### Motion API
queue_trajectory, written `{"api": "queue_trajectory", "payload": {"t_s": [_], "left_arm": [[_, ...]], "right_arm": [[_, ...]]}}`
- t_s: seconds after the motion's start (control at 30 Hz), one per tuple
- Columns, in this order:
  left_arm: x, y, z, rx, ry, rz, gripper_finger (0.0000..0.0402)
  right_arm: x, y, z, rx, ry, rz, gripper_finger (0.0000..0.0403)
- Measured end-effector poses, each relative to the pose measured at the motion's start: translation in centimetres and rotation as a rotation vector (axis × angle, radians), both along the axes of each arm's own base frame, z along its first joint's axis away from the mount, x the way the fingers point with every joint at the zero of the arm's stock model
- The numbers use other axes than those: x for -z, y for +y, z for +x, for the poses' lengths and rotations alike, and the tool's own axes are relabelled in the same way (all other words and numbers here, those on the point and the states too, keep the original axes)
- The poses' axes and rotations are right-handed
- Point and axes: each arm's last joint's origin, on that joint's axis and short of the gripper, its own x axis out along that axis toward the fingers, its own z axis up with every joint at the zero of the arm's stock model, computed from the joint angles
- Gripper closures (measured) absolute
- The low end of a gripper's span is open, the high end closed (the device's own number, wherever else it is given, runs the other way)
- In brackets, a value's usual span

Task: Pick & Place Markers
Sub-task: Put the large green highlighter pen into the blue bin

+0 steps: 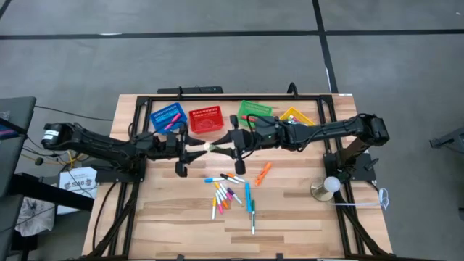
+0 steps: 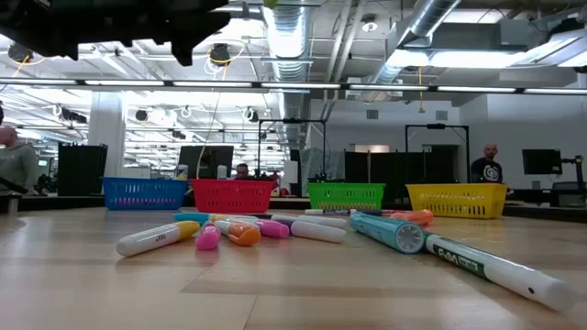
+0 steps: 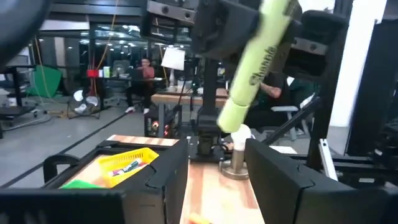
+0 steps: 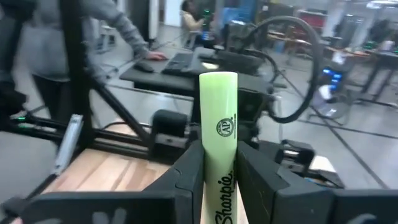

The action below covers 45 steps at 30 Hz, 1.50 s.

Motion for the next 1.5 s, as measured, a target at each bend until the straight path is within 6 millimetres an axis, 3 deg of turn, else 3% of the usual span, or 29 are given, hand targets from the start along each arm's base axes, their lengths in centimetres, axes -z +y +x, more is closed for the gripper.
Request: {"api": "queue_trajectory", "payload": {"t_s": [0.27,0.53,0.87,1.13,1.27,1.5], "left_arm": [[-0.8,-0.2,2.7,-0.008,-0.017,0.04,0.0243],[-2.6,-0.6,3.4,0.022,-0.107,0.039,0.0244],[-1.7,-0.7,4.4,0.017,-0.082,0.089,0.0243],[-2.0,-0.8,5.6,0.028,-0.102,0.095,0.0246],[-2.0,-0.8,5.7,0.027,-0.102,0.095,0.0267],[-2.1,-0.8,5.7,0.032,-0.103,0.054,0.0337]], "right_arm": [[0.0,-0.1,0.0,0.024,0.004,-0.003,0.0334],[0.3,-0.1,0.0,0.039,0.027,-0.007,0.0334],[0.3,-0.4,0.0,0.045,0.025,-0.032,0.0334],[0.6,-0.6,-0.1,0.044,0.063,-0.034,0.0334],[0.6,-0.6,-0.1,0.04,0.069,-0.032,0.0333],[0.7,-0.5,-0.1,0.054,0.083,0.026,0.0314]]}}
